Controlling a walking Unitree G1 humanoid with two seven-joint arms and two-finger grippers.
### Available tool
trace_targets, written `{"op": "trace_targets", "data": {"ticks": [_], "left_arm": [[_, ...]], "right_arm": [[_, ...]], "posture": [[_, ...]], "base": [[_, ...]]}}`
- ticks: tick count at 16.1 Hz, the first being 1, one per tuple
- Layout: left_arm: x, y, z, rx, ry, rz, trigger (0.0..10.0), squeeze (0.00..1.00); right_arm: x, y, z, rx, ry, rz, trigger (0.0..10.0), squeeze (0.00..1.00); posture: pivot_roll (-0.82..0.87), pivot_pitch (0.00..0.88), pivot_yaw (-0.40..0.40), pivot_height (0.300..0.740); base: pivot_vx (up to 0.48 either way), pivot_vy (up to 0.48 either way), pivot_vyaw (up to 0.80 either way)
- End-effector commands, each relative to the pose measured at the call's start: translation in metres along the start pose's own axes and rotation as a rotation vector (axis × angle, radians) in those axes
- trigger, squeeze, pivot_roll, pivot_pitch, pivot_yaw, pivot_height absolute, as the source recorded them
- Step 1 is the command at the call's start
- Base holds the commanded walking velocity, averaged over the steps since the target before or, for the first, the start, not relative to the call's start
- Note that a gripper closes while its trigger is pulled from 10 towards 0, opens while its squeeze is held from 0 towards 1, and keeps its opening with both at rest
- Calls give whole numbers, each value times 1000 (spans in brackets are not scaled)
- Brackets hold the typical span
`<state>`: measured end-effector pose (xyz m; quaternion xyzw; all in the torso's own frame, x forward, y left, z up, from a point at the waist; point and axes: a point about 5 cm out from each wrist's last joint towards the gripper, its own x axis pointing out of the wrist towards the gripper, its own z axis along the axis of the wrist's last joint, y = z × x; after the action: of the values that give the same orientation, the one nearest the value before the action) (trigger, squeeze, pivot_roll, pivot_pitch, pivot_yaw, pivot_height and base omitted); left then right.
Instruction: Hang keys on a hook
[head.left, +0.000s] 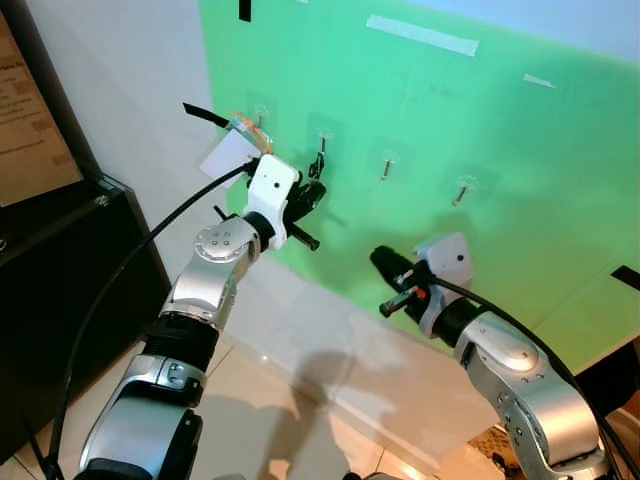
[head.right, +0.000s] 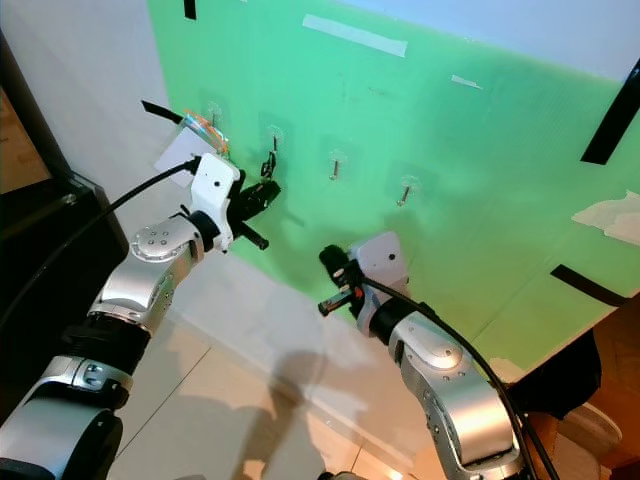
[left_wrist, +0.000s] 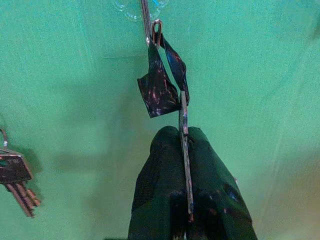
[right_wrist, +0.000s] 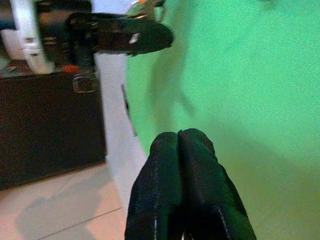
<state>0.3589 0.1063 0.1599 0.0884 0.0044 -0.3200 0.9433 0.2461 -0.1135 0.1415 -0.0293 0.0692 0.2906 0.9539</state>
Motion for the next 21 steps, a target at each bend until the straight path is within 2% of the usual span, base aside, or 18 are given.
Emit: {"op": "trace_targets", "data": {"ticks": [1, 2, 3, 4, 7, 10, 21], "left_arm": [[-1, -2, -8, 21, 44, -4, 0, 0], [-1, -1, -7, 28, 36, -8, 10000, 0], [-1, -1, -7, 39, 35, -6, 10000, 725], [-1, 0, -7, 51, 37, -4, 10000, 1000], [-8, 2, -6, 90, 14, 5, 10000, 1000], [-28, 12, -8, 94, -5, 26, 10000, 1000], [-28, 12, -8, 94, -5, 26, 10000, 1000]], "right_arm": [[0, 1, 6, -5, -15, 18, 10000, 0], [0, -1, 8, 9, -30, 3, 10000, 0], [0, -1, 8, 14, -33, -1, 10000, 0], [1, -2, 8, 16, -33, -14, 10000, 0], [1, -12, 5, 30, -13, -92, 10000, 0], [-9, -26, 5, 78, -35, -212, 10000, 0], [-9, -26, 5, 78, -35, -212, 10000, 0]], "posture": [[-55, 0, -83, 740], [-53, 0, -82, 740], [-52, 0, -81, 740], [-50, 0, -81, 740], [-43, 0, -82, 740], [-21, 0, -76, 740], [-21, 0, -76, 740]], "base": [[0, 0, 0], [0, 0, 0], [0, 0, 0], [0, 0, 0], [0, 0, 0], [0, 0, 0], [0, 0, 0]]}}
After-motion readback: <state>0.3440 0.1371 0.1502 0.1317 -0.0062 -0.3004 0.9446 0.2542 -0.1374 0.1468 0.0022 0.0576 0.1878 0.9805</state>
